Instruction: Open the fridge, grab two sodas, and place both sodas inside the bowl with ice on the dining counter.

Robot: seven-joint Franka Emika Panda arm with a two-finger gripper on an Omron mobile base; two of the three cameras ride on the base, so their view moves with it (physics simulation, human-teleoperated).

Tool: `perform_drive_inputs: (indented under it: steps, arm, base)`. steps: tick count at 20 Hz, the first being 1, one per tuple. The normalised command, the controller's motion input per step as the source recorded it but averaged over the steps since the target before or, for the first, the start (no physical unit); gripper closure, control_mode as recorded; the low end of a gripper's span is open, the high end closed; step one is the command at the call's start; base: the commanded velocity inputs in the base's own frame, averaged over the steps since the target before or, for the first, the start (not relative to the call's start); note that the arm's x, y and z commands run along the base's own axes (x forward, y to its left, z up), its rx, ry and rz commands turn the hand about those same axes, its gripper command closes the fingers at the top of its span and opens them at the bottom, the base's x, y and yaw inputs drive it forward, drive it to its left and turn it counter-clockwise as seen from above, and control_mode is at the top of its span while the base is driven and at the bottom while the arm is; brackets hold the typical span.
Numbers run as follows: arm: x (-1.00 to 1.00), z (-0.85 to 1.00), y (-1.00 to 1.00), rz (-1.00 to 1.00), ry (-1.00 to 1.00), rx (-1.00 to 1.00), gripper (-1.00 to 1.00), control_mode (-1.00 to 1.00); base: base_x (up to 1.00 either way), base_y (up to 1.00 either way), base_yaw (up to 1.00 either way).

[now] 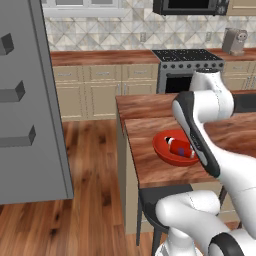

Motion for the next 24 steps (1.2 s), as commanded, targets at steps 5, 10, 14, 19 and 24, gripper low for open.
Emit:
perform_drive_inputs:
  steps: [5,10,14,19,24]
  arm:
    - [-0.60,0.33,0.00,0.00,-0.08,0.01,-1.00,-1.00]
    - [-0.54,0.29,0.00,0.00,-0.05,0.00,-1.00,-1.00]
    - [-0.40,0.22,0.00,0.00,-0.04,0.00,-1.00,-1.00]
    - [-0.33,0.19,0.00,0.00,-0.07,0.00,-1.00,-1.00]
    - [-0.33,0.19,0.00,0.00,-0.08,0.00,-1.00,-1.00]
  base:
    - [0.00,0.00,0.00]
    - [0.00,0.00,0.00]
    - [0.00,0.00,0.00]
    - [0.00,0.00,0.00]
    - [0.00,0.00,0.00]
